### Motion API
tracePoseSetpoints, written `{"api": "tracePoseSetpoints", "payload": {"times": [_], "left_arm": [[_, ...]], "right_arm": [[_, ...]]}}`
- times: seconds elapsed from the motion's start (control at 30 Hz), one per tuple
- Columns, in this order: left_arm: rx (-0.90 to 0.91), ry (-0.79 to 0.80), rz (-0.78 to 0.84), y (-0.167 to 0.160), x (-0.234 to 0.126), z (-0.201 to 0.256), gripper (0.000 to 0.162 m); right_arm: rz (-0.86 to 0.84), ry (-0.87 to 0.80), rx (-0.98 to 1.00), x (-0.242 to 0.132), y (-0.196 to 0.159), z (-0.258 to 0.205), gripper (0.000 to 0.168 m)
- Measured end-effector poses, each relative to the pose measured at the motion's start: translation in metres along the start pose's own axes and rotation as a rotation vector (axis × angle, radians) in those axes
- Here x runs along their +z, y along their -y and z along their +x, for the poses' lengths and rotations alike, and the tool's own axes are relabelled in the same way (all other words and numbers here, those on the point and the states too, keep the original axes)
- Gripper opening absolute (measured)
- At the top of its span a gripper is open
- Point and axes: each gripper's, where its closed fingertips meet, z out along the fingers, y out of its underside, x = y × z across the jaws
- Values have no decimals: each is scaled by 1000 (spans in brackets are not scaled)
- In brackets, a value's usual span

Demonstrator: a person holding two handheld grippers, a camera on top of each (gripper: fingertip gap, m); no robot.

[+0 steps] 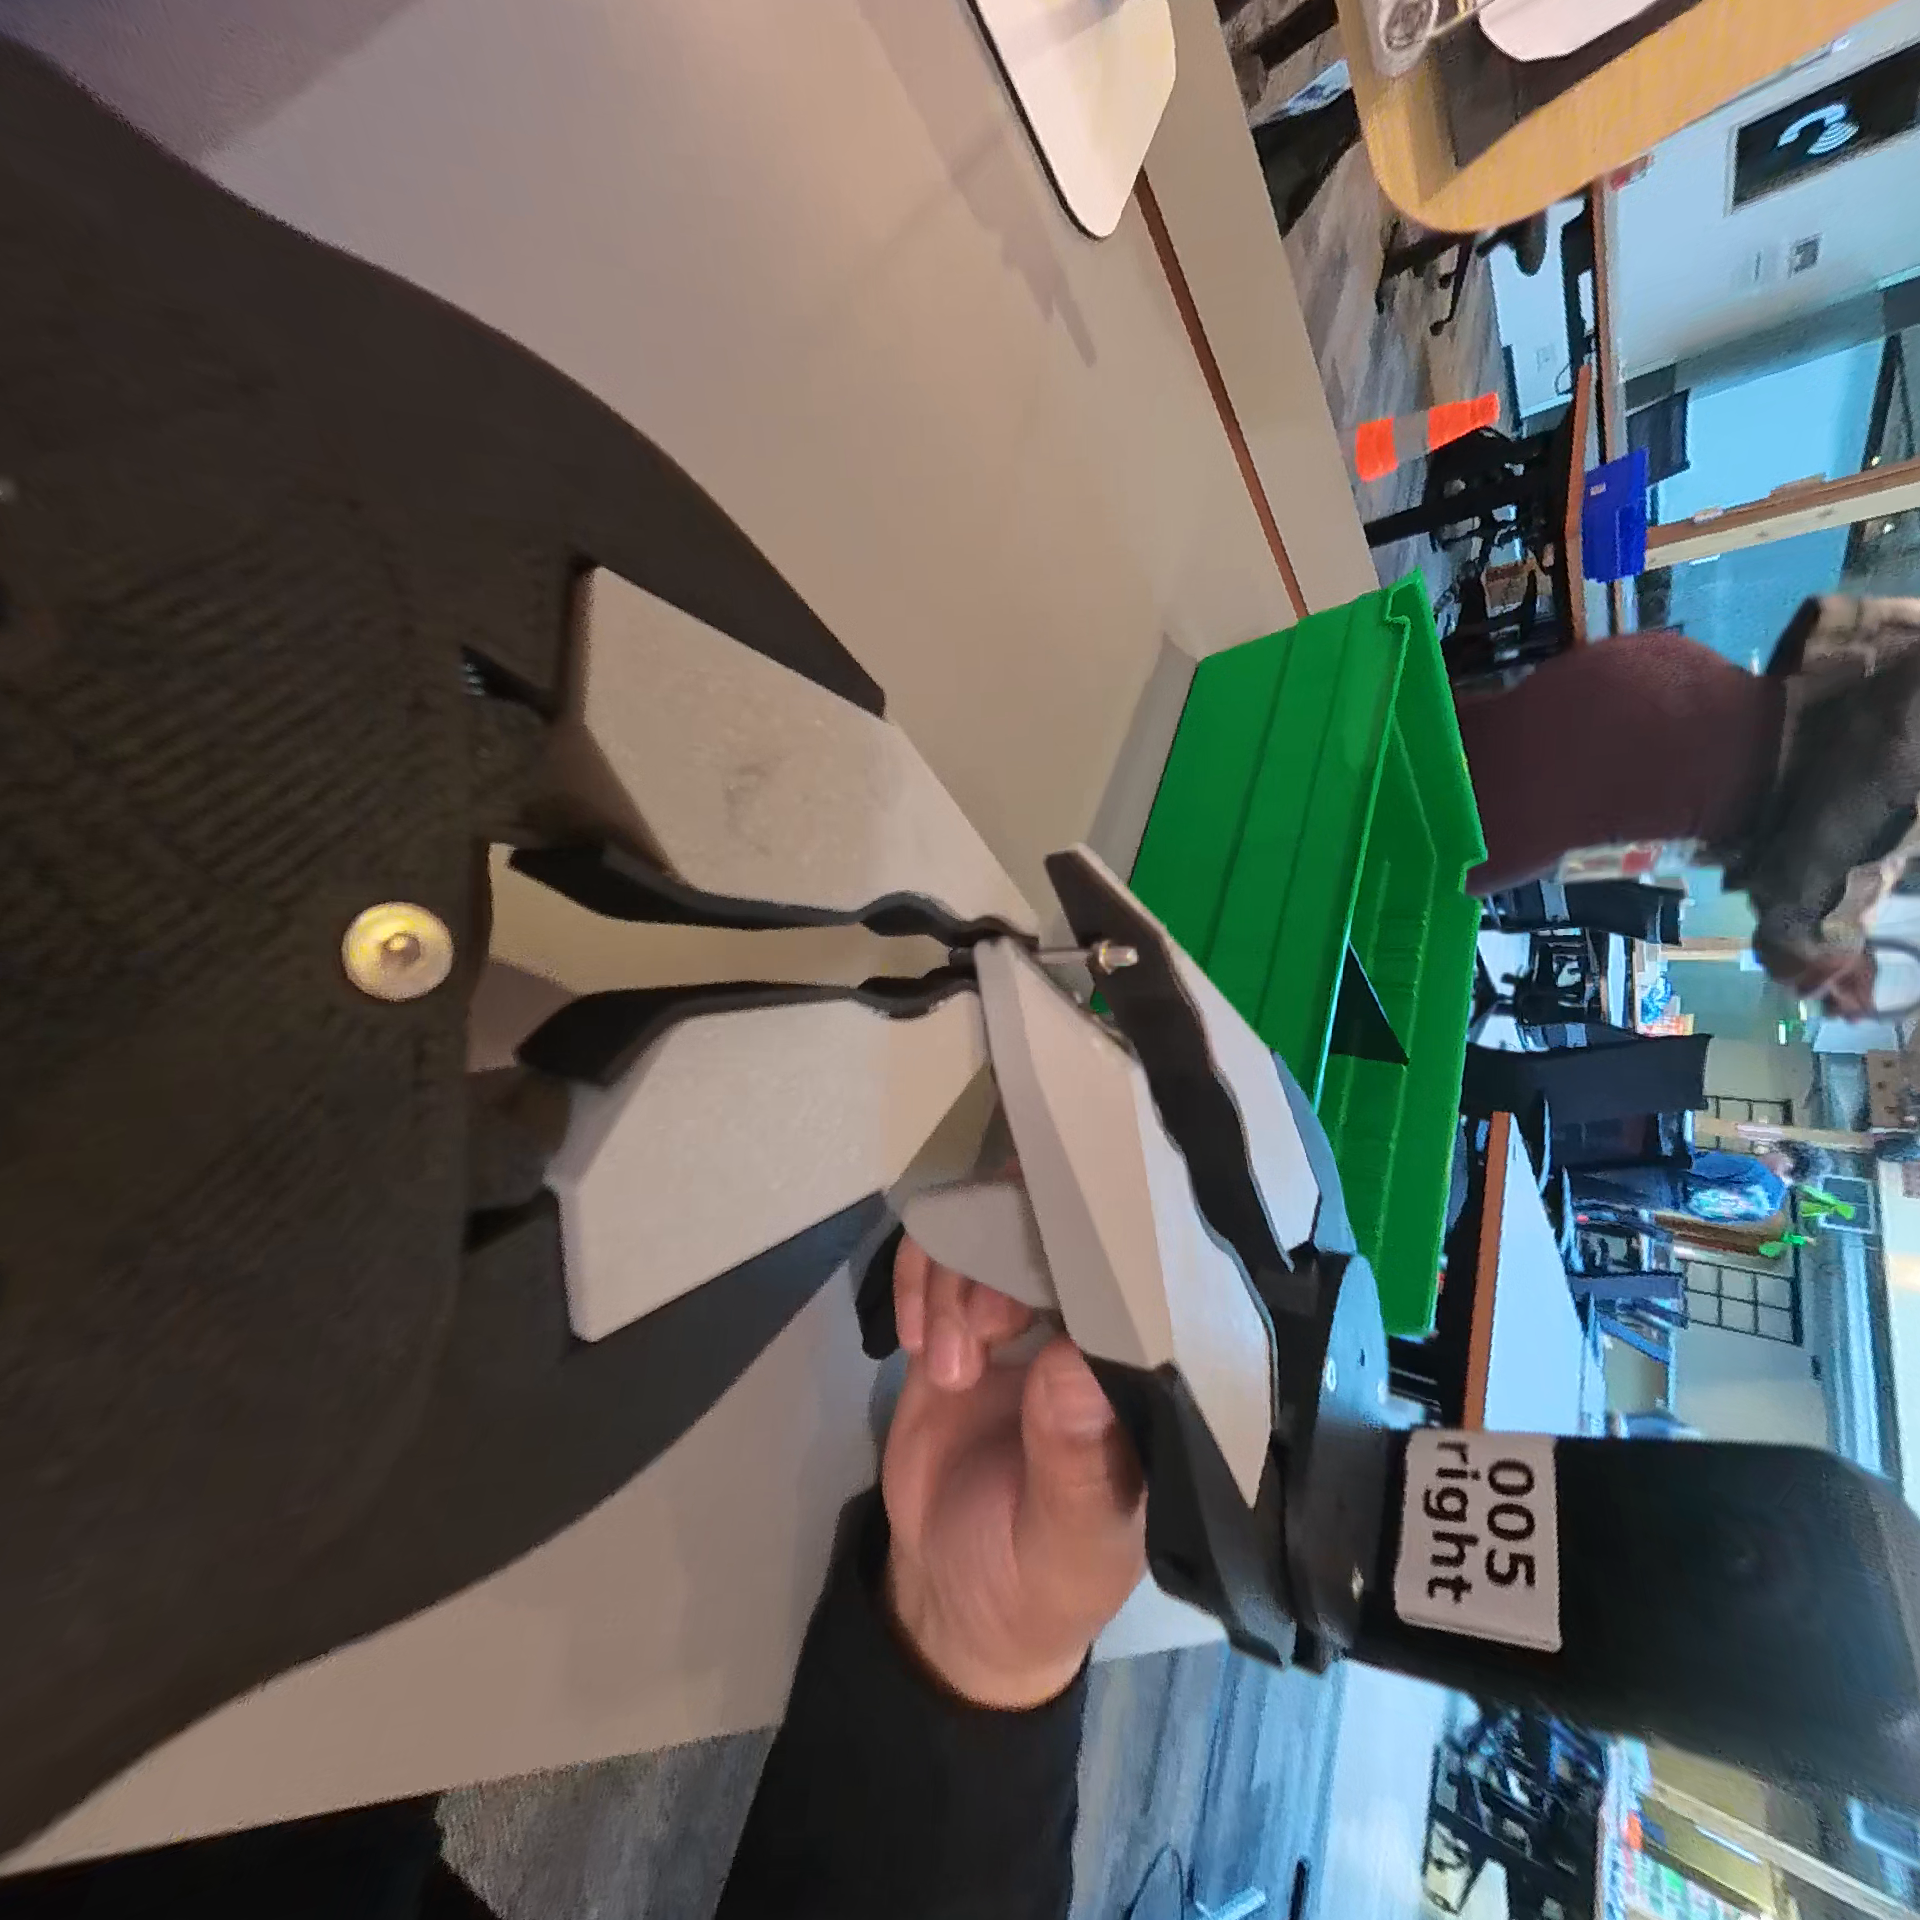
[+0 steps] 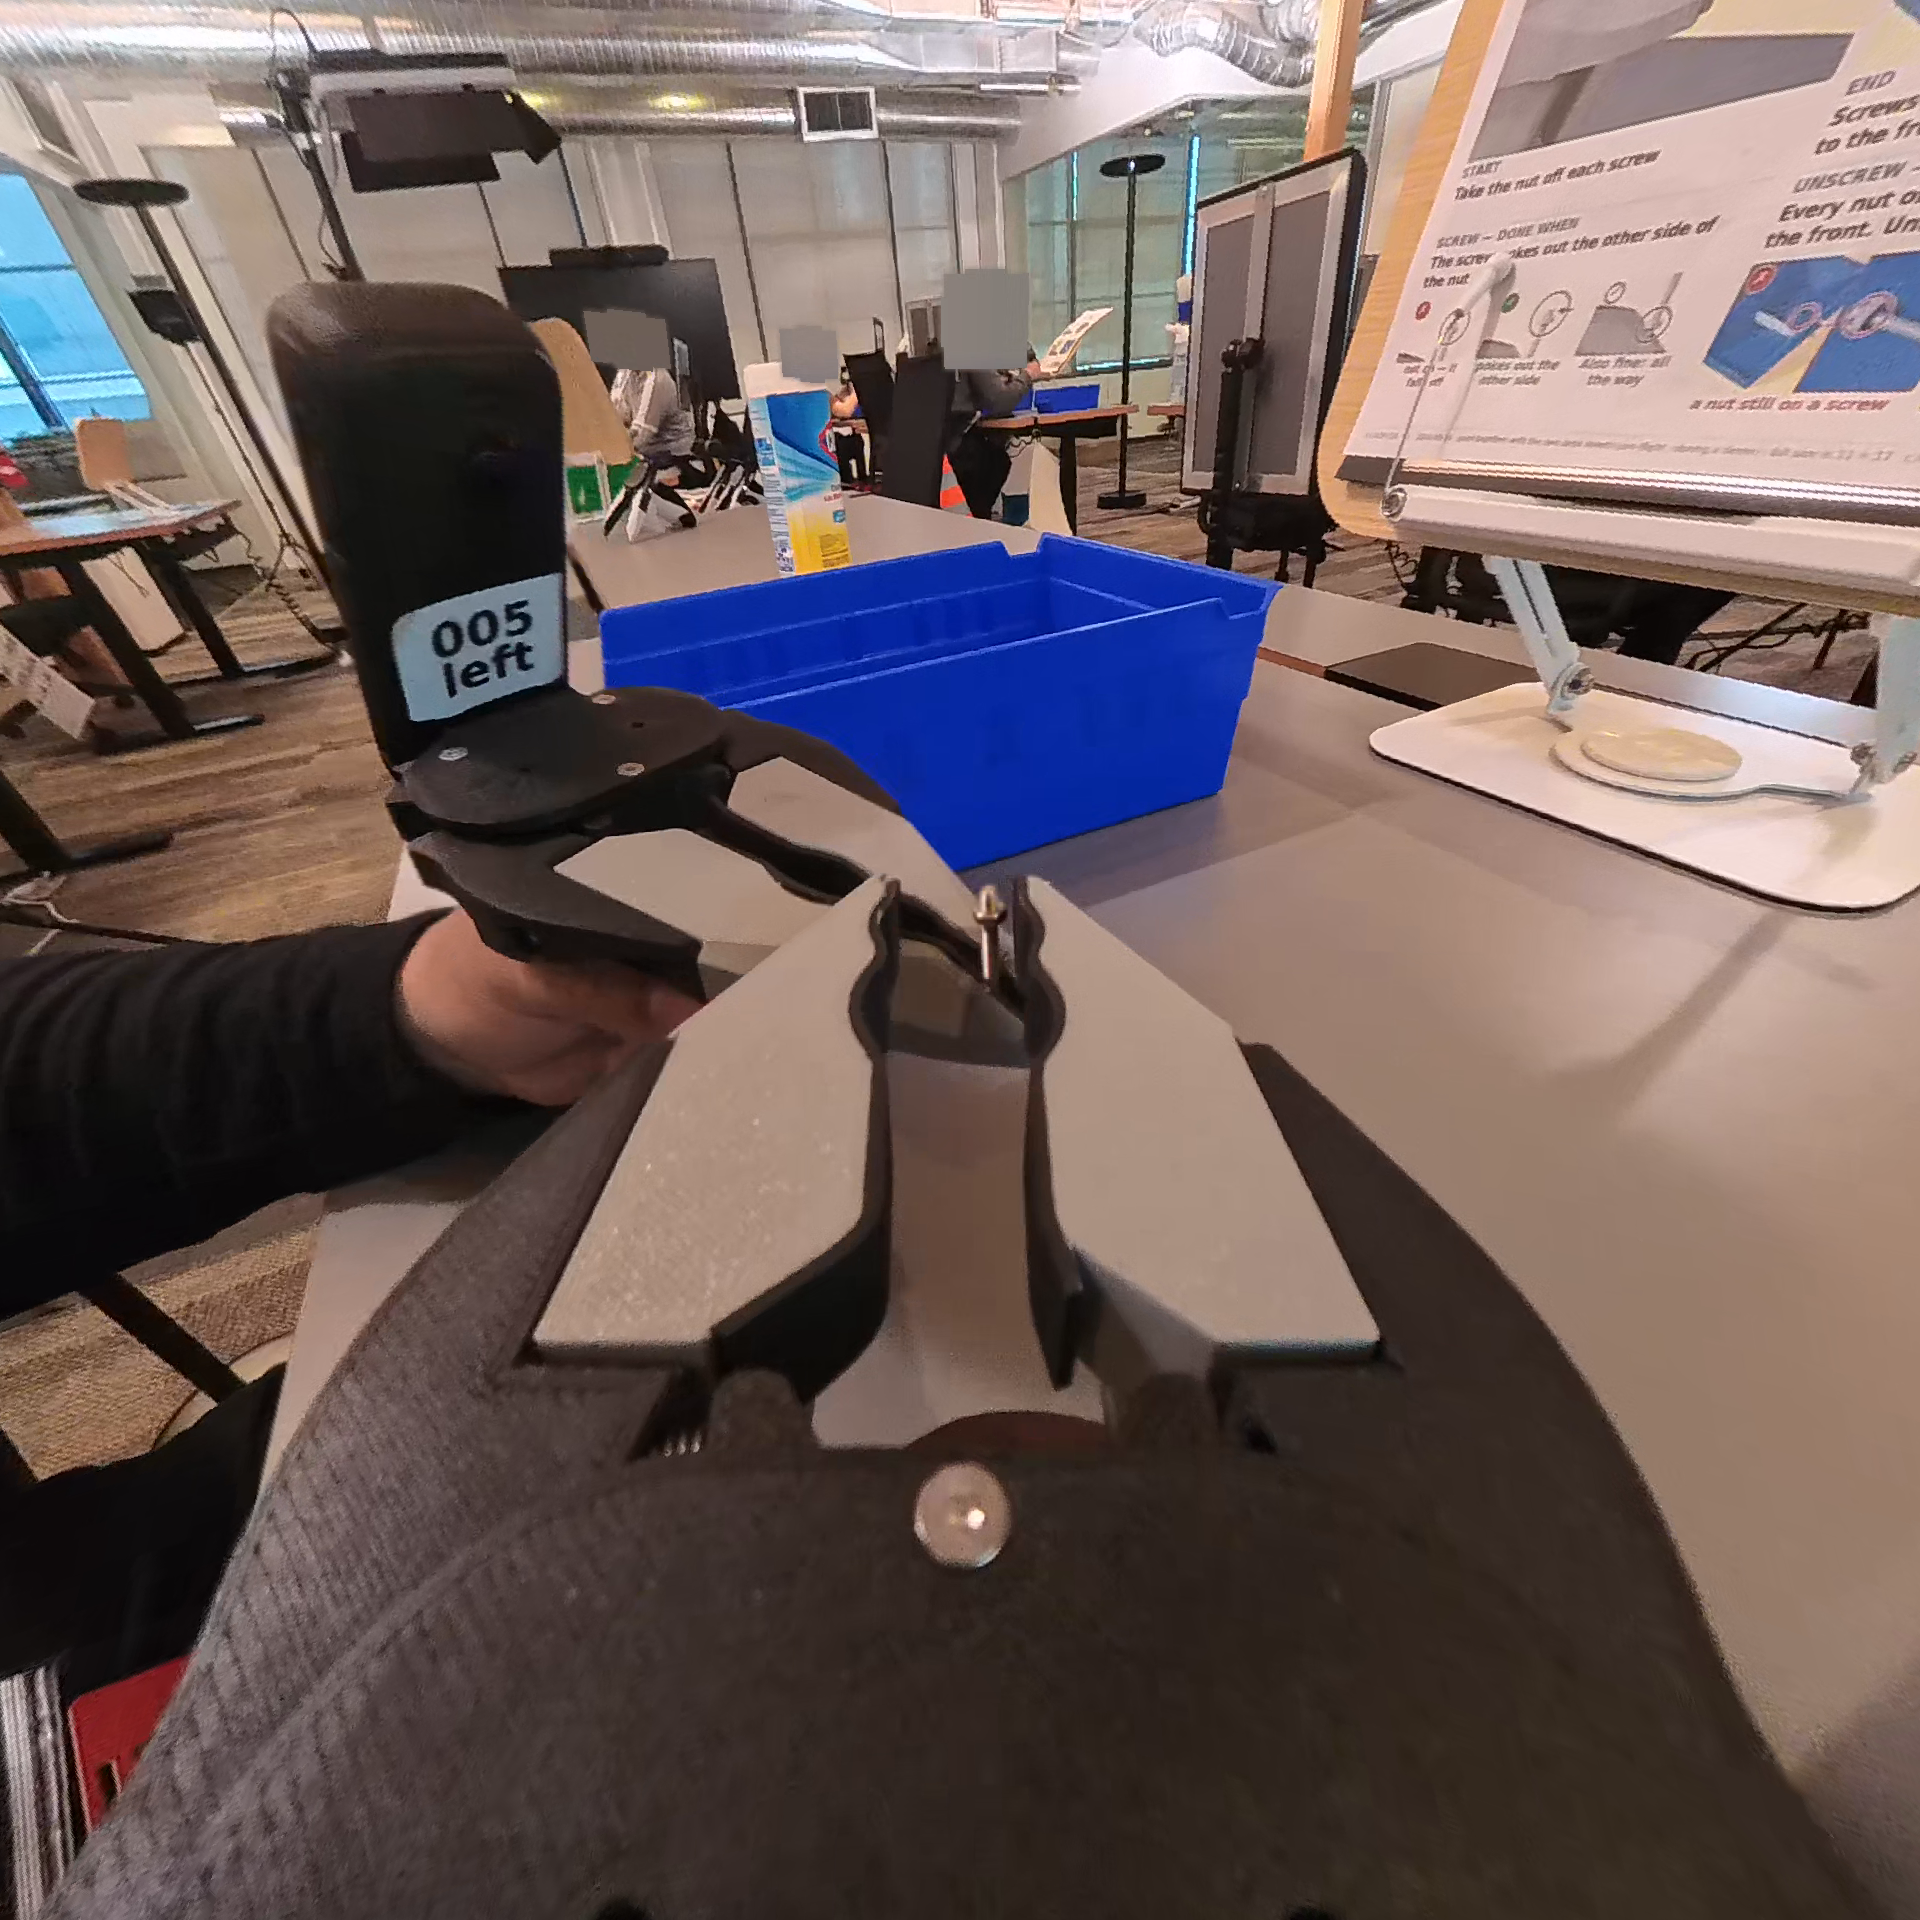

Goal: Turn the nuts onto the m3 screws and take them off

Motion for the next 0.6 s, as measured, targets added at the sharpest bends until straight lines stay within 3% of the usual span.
{"api": "tracePoseSetpoints", "payload": {"times": [0.3, 0.5, 0.6], "left_arm": [[-79, 43, 27, 2, -5, -15, 0], [-9, -40, 9, 1, 1, 7, 0], [21, -9, -18, -3, 2, 4, 0]], "right_arm": [[41, -31, 15, -9, 7, 7, 17], [24, 32, -12, 0, 5, -7, 22], [26, -3, -9, -3, 6, 1, 21]]}}
